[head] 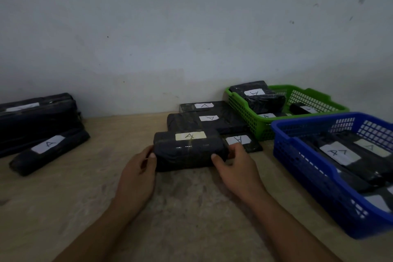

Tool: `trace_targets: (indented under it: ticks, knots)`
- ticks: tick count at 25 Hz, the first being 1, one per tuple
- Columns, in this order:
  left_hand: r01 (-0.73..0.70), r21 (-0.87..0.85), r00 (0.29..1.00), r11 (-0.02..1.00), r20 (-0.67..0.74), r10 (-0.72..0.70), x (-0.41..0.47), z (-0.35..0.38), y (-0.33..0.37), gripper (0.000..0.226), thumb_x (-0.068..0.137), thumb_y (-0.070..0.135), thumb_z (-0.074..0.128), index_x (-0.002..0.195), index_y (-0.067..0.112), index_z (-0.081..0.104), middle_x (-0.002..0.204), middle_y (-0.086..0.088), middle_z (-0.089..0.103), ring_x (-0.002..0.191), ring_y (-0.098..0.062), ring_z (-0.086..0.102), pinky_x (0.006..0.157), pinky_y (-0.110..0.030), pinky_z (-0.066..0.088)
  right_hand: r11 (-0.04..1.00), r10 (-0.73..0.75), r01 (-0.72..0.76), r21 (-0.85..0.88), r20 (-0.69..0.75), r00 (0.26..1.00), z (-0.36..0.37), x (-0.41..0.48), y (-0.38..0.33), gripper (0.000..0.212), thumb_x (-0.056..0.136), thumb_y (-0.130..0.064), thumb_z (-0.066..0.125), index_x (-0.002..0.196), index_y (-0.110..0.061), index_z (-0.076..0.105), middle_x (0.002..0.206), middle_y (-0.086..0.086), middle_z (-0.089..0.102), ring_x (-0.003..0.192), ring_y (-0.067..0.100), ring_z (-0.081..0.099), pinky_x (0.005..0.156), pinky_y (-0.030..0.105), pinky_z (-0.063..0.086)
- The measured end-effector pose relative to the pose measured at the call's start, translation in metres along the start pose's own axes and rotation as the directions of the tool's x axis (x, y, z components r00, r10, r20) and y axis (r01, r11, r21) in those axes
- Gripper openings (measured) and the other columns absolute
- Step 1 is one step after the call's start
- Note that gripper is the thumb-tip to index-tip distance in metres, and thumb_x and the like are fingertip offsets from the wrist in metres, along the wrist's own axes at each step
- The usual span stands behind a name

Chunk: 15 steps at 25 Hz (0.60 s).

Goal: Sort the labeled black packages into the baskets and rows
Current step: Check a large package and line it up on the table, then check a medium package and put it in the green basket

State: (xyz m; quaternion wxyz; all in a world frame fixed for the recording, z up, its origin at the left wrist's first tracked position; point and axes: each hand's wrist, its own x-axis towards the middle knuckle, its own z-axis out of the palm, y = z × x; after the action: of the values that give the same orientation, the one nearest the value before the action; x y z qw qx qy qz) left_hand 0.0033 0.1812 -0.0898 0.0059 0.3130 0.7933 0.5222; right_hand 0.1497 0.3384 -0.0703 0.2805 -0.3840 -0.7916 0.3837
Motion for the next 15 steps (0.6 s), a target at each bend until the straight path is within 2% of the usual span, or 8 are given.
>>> trace_targets:
  ticks: [4, 7, 9, 11, 13, 15]
  knots:
    - [-0.023, -0.002, 0.997, 1.0, 0.069, 0.023, -0.001, -0.002, 0.0, 0.035, 0.099, 0.022, 0.047, 0.133, 0.023, 0.048, 0.129, 0.006, 0.055, 0.109, -0.005, 0.049, 0.095, -0.024, 0.038, 1.0, 0.012, -0.012, -0.028, -0.028, 1.0, 0.004, 0.004, 0.008, 0.032, 0.087, -0.035, 0.07, 0.108, -0.019, 0.051, 0.107, 0.0, 0.058, 0.091, 0.012, 0.054, 0.065, 0.021, 0.038]
    - [-0.032, -0.043, 0.983, 0.999, 0.181, 0.039, -0.003, -0.007, 0.003, 0.044, 0.096, 0.025, 0.053, 0.139, 0.026, 0.042, 0.127, 0.014, 0.049, 0.112, -0.003, 0.048, 0.095, -0.019, 0.035, 1.0, 0.003, -0.003, -0.017, -0.041, 0.999, 0.006, 0.007, 0.012, 0.037, 0.088, -0.032, 0.07, 0.115, -0.017, 0.051, 0.114, 0.003, 0.058, 0.097, 0.013, 0.052, 0.077, 0.023, 0.039]
    - [-0.027, -0.044, 0.979, 0.999, 0.2, 0.036, -0.005, -0.01, 0.005, 0.047, 0.096, 0.026, 0.054, 0.14, 0.027, 0.04, 0.126, 0.015, 0.048, 0.113, -0.002, 0.047, 0.092, -0.014, 0.034, 1.0, 0.007, -0.007, 0.013, -0.052, 0.999, 0.007, 0.007, 0.013, 0.045, 0.087, -0.03, 0.071, 0.124, -0.016, 0.048, 0.123, 0.004, 0.057, 0.105, 0.014, 0.052, 0.085, 0.026, 0.042]
    - [-0.025, -0.059, 0.982, 0.998, 0.183, 0.035, -0.01, -0.009, 0.008, 0.045, 0.096, 0.024, 0.054, 0.139, 0.028, 0.041, 0.127, 0.015, 0.048, 0.116, -0.002, 0.047, 0.093, -0.013, 0.034, 0.997, -0.009, 0.02, 0.078, -0.134, 0.991, 0.005, -0.001, 0.008, 0.056, 0.085, -0.033, 0.073, 0.129, -0.017, 0.043, 0.128, 0.002, 0.05, 0.111, 0.015, 0.052, 0.09, 0.028, 0.045]
    - [-0.001, -0.09, 0.994, 0.996, 0.106, 0.011, -0.015, -0.013, 0.007, 0.043, 0.096, 0.023, 0.055, 0.137, 0.026, 0.043, 0.134, 0.01, 0.048, 0.118, -0.004, 0.045, 0.097, -0.019, 0.036, 0.984, -0.096, 0.132, 0.122, -0.262, 0.96, 0.005, -0.016, -0.004, 0.055, 0.086, -0.037, 0.071, 0.129, -0.021, 0.041, 0.119, -0.003, 0.047, 0.097, 0.01, 0.054, 0.081, 0.027, 0.048]
    - [0.003, -0.053, 1.0, 0.999, 0.023, -0.002, -0.018, -0.026, 0.001, 0.042, 0.095, 0.023, 0.056, 0.135, 0.025, 0.046, 0.136, 0.008, 0.048, 0.117, -0.002, 0.044, 0.098, -0.02, 0.038, 0.948, -0.208, 0.267, 0.174, -0.296, 0.932, 0.007, -0.034, -0.015, 0.04, 0.089, -0.032, 0.067, 0.121, -0.026, 0.044, 0.103, -0.003, 0.052, 0.071, 0.006, 0.053, 0.061, 0.02, 0.047]
